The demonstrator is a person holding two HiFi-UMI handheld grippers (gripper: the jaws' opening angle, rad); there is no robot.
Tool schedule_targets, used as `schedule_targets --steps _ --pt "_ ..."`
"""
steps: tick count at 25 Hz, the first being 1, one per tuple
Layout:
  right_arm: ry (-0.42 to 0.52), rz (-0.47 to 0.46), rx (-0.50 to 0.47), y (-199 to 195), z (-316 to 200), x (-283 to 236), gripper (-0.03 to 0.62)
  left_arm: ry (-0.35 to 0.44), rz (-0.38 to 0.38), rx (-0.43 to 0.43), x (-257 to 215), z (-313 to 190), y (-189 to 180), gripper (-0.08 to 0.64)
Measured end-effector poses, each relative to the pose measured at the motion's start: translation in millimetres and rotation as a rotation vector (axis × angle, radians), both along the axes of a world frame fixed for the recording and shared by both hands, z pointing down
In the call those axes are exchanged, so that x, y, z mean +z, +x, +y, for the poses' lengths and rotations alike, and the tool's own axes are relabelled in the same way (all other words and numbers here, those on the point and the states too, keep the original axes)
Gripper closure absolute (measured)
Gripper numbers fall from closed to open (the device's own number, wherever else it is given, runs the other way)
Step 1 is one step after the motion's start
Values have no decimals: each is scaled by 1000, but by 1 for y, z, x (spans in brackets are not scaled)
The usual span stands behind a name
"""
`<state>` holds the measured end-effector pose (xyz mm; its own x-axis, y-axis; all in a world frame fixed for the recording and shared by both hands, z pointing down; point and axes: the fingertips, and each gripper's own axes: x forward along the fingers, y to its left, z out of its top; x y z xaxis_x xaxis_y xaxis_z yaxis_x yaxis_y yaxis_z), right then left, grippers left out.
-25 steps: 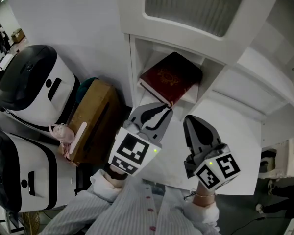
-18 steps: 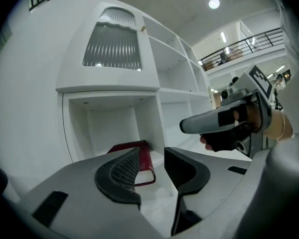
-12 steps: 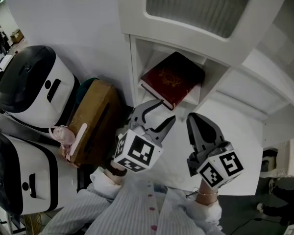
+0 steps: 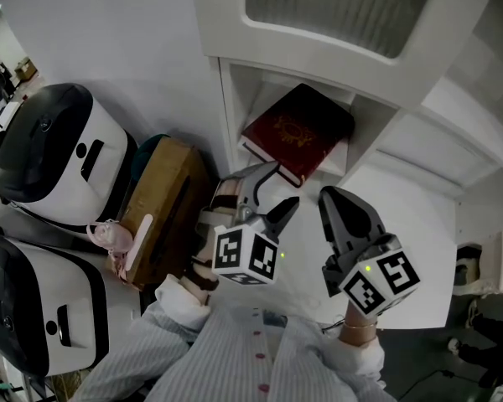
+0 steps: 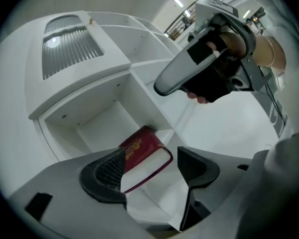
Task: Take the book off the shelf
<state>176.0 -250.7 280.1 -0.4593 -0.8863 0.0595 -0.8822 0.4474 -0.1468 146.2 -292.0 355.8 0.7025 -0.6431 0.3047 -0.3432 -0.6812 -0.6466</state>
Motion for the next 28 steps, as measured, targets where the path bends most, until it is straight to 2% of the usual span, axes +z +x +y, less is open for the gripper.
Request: schedule_targets --steps 5,19,28 --pt "0 -5 5 -4 -4 3 577 109 -98 22 11 -12 2 210" --pt "-13 -29 66 4 -19 17 577 287 -266 89 37 -43 14 140" --pt "-37 -30 101 11 -25 26 577 335 -318 133 48 -56 27 130"
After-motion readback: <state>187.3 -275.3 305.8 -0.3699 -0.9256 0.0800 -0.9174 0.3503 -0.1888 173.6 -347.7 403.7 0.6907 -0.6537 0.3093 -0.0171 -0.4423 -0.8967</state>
